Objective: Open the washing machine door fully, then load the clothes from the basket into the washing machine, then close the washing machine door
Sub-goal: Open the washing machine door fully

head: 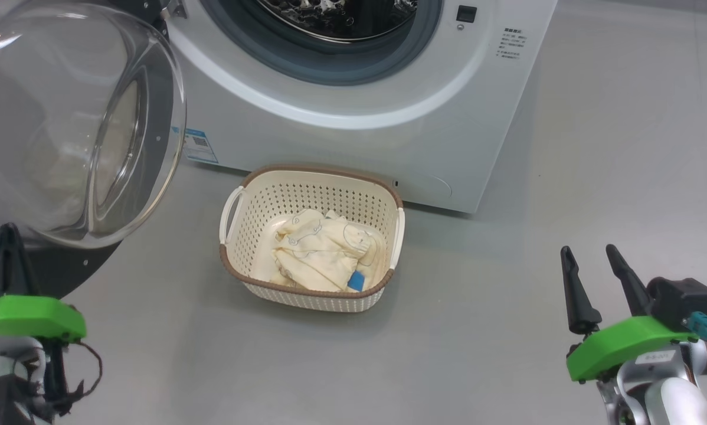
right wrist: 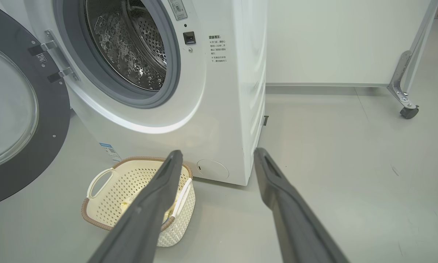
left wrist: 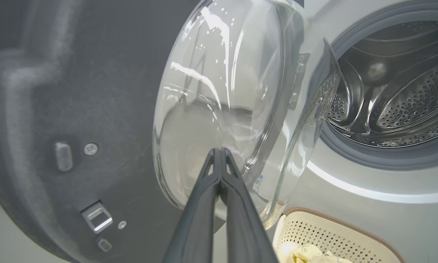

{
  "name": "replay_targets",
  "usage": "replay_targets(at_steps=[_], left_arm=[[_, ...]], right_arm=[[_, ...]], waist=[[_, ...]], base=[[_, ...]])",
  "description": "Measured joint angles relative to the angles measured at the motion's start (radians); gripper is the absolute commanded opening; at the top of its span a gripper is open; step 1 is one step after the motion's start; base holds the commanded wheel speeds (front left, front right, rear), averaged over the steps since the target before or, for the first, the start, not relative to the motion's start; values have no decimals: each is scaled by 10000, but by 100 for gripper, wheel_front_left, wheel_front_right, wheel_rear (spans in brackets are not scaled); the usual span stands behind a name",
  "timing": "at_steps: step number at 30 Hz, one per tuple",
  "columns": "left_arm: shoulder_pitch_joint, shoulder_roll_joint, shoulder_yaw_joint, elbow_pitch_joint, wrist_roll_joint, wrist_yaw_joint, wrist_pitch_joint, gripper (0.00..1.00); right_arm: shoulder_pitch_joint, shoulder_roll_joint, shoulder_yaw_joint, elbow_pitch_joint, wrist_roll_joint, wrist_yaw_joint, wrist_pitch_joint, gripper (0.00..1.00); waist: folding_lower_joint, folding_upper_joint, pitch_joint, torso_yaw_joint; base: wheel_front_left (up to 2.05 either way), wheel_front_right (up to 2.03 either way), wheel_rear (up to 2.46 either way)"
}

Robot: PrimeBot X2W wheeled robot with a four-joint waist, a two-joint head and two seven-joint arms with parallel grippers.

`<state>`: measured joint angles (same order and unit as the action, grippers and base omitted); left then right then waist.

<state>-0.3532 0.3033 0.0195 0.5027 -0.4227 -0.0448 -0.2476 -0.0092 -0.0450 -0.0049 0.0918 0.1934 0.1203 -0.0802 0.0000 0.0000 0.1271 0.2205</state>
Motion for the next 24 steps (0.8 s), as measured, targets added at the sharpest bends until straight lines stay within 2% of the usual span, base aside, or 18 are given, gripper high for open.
replay_targets(at_steps=[5,11,13,15,16,17,18,24], left_arm=[[668,-368,-257,-892,-86,-309,2,0],[1267,-497,-901,-1478,-127,-520,121,1],[1300,-554,-1072,-1542,-125,-523,194,23],[1301,-610,-1239,-1563,-94,-525,209,36],[1302,-631,-1300,-1559,-84,-525,207,53],[1302,-646,-1361,-1555,-82,-527,211,81],[1302,-654,-1409,-1544,-63,-523,221,100],[1297,-660,-1597,-1313,180,-502,278,100]], right_arm=[[6,0,0,98,0,0,-48,100],[7,2,42,146,0,0,-86,100],[10,2,81,165,0,0,-90,100],[12,2,104,176,0,0,-92,100],[12,2,121,192,0,0,-107,100],[12,2,130,211,0,0,-130,100],[14,2,151,232,2,0,-159,100],[13,4,240,257,0,0,-178,100]], waist=[[0,0,-152,-96],[0,0,-313,-389],[0,0,-356,-525],[0,0,-398,-662],[0,0,-413,-739],[0,0,-426,-818],[0,0,-437,-899],[0,0,-472,-1408]], base=[[0,0,0],[0,0,0],[0,0,0],[0,0,0],[0,0,0],[0,0,0],[0,0,0],[0,0,0]])
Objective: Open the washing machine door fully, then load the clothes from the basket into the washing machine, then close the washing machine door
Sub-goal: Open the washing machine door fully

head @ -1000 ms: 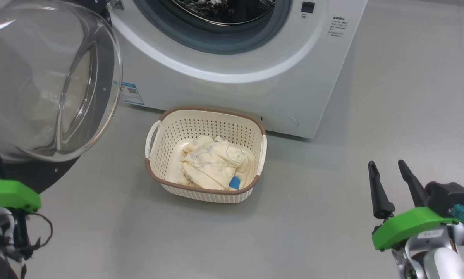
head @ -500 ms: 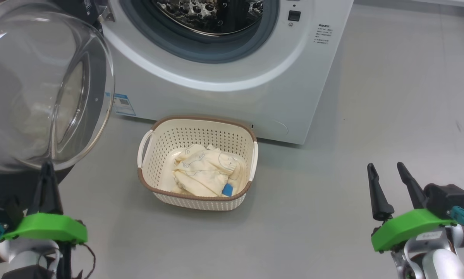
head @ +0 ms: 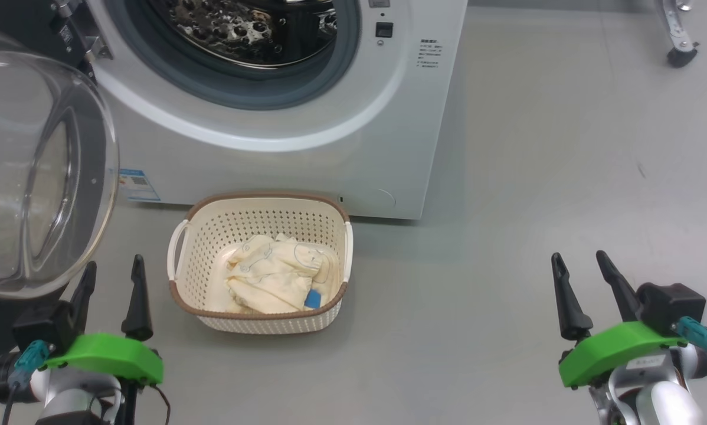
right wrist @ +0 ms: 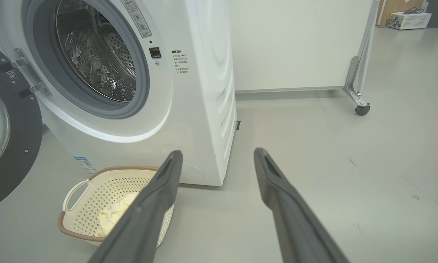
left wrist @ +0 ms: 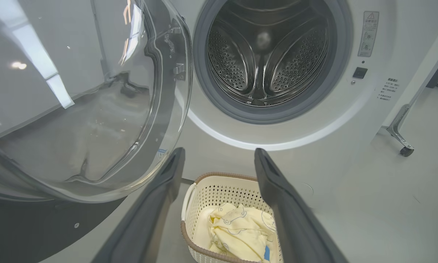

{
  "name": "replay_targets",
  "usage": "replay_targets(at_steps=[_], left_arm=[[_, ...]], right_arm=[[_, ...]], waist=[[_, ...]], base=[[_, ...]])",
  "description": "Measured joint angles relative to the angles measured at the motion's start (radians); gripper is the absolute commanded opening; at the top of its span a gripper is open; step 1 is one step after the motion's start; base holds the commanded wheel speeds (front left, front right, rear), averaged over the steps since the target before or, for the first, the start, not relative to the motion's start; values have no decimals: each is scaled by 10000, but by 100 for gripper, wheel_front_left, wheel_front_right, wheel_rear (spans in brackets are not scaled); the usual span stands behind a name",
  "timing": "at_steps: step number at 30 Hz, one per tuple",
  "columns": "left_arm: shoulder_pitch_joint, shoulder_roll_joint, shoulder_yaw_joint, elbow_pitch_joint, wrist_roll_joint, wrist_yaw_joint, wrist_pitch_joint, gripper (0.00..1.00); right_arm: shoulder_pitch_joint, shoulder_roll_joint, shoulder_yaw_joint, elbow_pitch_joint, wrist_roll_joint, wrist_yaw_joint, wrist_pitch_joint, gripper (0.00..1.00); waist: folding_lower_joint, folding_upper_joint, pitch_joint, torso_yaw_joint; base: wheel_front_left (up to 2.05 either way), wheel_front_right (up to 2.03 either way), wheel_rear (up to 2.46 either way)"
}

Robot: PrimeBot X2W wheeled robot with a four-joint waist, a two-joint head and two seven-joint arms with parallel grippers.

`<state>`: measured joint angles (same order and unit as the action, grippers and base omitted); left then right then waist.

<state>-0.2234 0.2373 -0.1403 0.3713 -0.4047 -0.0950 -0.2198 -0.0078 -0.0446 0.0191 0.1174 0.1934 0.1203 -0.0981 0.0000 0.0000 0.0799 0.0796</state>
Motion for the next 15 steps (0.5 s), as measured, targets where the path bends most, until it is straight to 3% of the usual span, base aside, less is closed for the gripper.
replay_targets(at_steps=[15], left_arm=[[-254,67,439,575,-2,623,-173,100]], right_arm=[[-4,0,56,176,2,0,-178,100]], waist=[[0,0,-91,-1026]], base=[[0,0,0]])
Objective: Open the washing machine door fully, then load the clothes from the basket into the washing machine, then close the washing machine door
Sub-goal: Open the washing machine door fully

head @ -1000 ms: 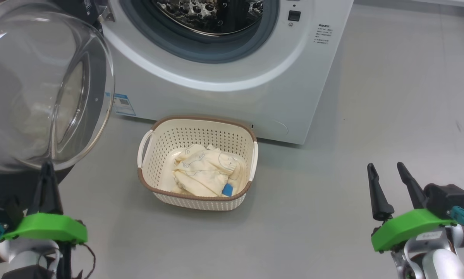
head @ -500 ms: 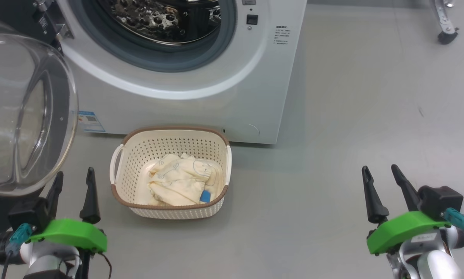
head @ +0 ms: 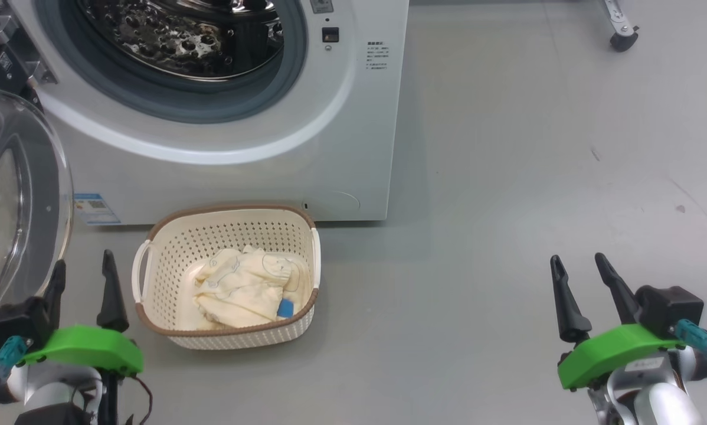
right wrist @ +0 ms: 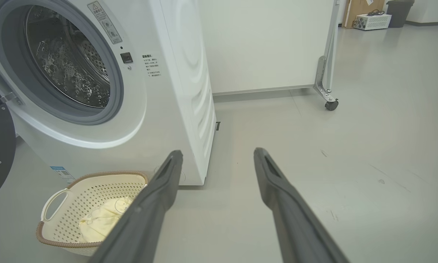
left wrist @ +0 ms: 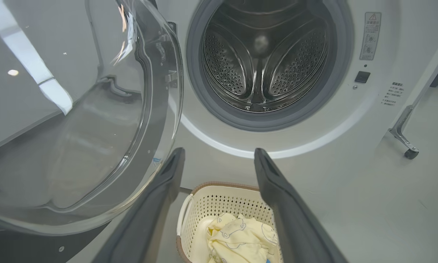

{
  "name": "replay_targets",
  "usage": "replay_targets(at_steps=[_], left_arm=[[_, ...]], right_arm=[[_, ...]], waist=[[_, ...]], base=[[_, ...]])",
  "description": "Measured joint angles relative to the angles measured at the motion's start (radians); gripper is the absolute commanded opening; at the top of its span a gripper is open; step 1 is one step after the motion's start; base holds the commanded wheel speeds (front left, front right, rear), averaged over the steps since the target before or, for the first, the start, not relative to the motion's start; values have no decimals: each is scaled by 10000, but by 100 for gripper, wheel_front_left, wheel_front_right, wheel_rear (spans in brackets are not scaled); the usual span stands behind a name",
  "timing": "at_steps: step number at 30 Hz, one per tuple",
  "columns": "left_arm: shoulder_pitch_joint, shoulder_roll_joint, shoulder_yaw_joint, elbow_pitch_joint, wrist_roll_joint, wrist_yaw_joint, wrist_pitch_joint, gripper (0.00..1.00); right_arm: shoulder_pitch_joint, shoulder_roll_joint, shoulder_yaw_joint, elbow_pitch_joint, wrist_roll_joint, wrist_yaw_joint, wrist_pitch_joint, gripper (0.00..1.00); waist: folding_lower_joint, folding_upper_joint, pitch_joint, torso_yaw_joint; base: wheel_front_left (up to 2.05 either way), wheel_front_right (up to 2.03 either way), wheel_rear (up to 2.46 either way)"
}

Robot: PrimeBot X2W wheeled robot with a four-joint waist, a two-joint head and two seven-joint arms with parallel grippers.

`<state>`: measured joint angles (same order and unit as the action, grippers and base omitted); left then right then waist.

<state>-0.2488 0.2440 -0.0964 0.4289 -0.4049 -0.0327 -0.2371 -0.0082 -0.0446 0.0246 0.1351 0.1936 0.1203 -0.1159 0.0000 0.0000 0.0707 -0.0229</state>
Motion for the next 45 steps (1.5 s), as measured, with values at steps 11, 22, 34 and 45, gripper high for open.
replay_targets(at_steps=[11,22,34,45], left_arm=[[-162,121,23,207,2,128,-8,100],[-35,161,-29,79,2,198,-17,100],[639,171,-123,-449,0,426,13,100],[1431,174,-215,-1244,0,746,222,100]], right_arm=[[0,0,73,81,2,0,-86,100],[-5,0,115,92,0,0,-123,100],[-25,0,119,109,-13,0,-176,100],[-23,0,96,107,-107,0,-174,100]], waist=[[0,0,-130,-405],[0,0,-157,-460],[0,0,-272,-370],[0,0,-428,-297]], base=[[0,0,0],[0,0,0],[0,0,0],[0,0,0]])
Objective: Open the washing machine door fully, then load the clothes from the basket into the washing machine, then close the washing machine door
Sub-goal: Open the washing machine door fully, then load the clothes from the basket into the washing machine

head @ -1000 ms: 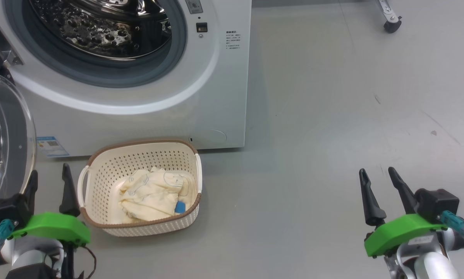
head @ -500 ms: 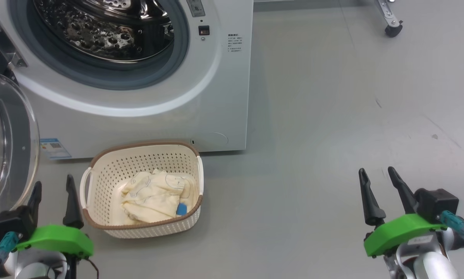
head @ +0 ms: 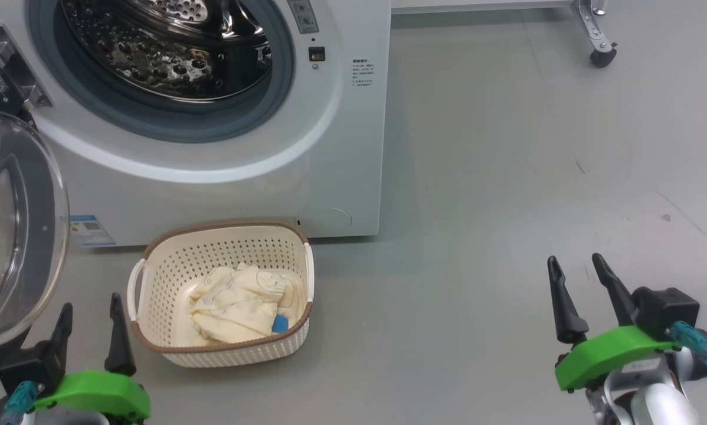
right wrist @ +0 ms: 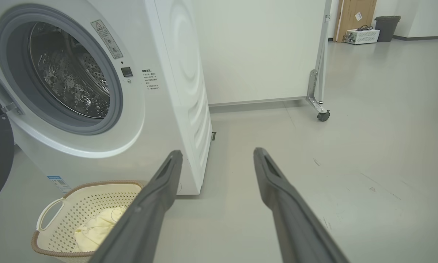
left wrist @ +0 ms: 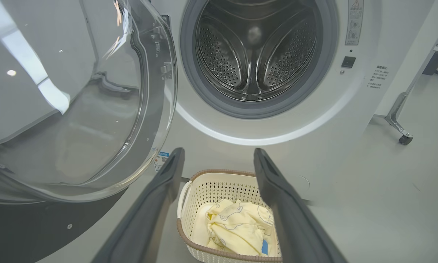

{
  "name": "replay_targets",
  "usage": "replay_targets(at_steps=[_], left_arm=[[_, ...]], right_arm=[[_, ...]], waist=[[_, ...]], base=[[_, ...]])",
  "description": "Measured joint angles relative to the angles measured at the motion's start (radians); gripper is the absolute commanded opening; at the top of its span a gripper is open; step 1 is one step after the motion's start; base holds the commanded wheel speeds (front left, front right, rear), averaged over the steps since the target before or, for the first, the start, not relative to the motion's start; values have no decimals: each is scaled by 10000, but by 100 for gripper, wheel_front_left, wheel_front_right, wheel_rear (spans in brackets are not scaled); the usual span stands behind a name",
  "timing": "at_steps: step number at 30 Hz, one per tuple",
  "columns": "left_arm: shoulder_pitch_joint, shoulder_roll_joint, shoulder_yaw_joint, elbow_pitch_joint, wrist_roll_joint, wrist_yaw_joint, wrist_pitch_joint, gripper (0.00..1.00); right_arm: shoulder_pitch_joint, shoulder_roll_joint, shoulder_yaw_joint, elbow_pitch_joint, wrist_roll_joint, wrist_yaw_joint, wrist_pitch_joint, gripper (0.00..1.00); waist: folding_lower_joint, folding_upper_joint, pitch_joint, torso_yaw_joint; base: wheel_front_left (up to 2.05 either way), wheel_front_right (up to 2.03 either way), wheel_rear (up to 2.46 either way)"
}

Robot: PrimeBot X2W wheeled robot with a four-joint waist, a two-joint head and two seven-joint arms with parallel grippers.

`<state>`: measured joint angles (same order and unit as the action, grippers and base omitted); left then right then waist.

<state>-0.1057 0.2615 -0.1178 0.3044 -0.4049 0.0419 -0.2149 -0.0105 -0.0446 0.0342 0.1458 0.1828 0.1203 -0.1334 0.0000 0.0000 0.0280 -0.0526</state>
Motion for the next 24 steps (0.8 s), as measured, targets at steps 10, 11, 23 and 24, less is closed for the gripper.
replay_targets(at_steps=[10,11,23,24], left_arm=[[413,65,-29,-568,-2,207,217,100],[414,71,-29,-598,-2,221,217,100],[444,102,-50,-771,-4,384,115,100],[444,105,-58,-773,-4,382,115,100]], right_arm=[[4,0,-67,-69,-12,0,19,100],[4,0,-67,-75,-12,0,29,100],[1,0,-65,-104,-12,0,31,100],[0,0,-65,-104,-12,0,31,100]], waist=[[0,0,6,89],[0,0,14,93],[0,0,123,75],[0,0,139,72]], base=[[0,0,0],[0,0,0],[28,-28,0],[102,-102,0]])
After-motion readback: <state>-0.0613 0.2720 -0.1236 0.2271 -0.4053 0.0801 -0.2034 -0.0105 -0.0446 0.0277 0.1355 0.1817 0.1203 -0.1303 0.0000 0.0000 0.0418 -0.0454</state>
